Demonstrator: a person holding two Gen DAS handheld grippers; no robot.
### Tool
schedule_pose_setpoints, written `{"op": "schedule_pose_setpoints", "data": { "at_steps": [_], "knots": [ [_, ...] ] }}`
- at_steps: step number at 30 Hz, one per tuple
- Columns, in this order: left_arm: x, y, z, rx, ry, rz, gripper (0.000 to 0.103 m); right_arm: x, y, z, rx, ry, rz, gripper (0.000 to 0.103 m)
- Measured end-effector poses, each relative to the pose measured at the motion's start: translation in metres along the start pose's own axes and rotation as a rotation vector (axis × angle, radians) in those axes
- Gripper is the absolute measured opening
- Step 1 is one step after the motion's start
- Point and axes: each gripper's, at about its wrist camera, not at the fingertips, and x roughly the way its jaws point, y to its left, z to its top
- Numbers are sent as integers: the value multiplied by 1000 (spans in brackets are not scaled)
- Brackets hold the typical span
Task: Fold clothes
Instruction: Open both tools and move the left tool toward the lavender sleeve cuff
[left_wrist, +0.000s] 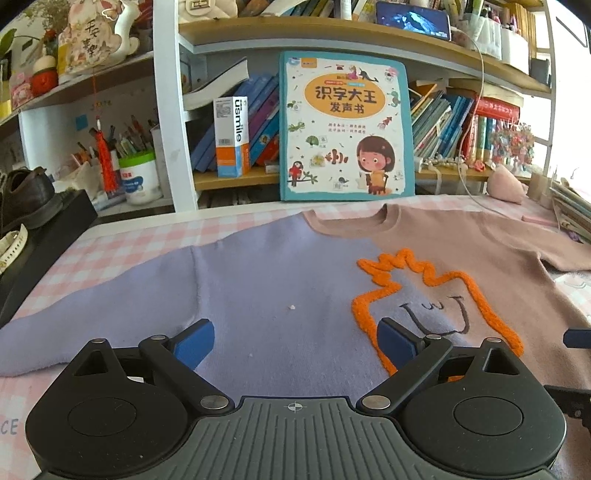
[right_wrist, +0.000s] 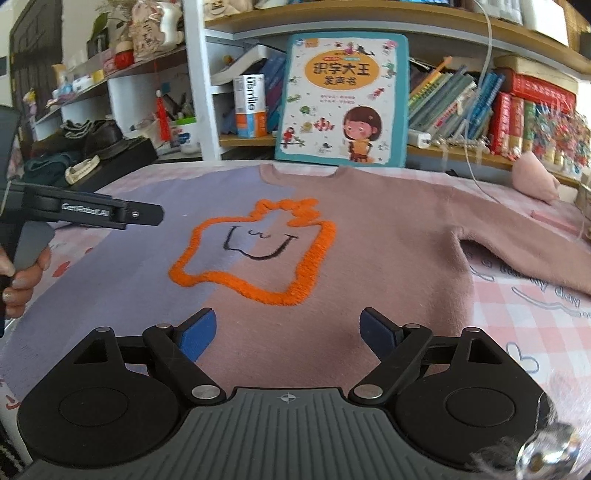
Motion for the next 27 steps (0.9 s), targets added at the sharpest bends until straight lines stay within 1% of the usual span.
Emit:
{"op": "schedule_pose_setpoints", "data": {
  "at_steps": [3,7,15,18,21,23,24,27],
  "knots": [
    [3,1,0,-8,7,13,98,2,3,5,-13,-8,14,86],
    [5,5,-2,-16,15,49,100,6,8,12,-35,-17,32,86],
    [3,22,-1,-42,-5,131,101,21,25,22,-111,-13,69,86],
    [3,32,1,-77,-15,159,102,26,31,25,-147,-15,79,86],
    [3,42,2,-117,-16,172,102,34,35,30,-170,-19,89,86],
    [4,48,2,-116,-19,189,103,41,37,33,-176,-21,101,86],
    [4,51,3,-103,-23,213,103,44,39,35,-180,-22,105,86],
    [2,62,4,-58,-43,317,103,52,42,38,-197,-20,111,86]
  ]
}}
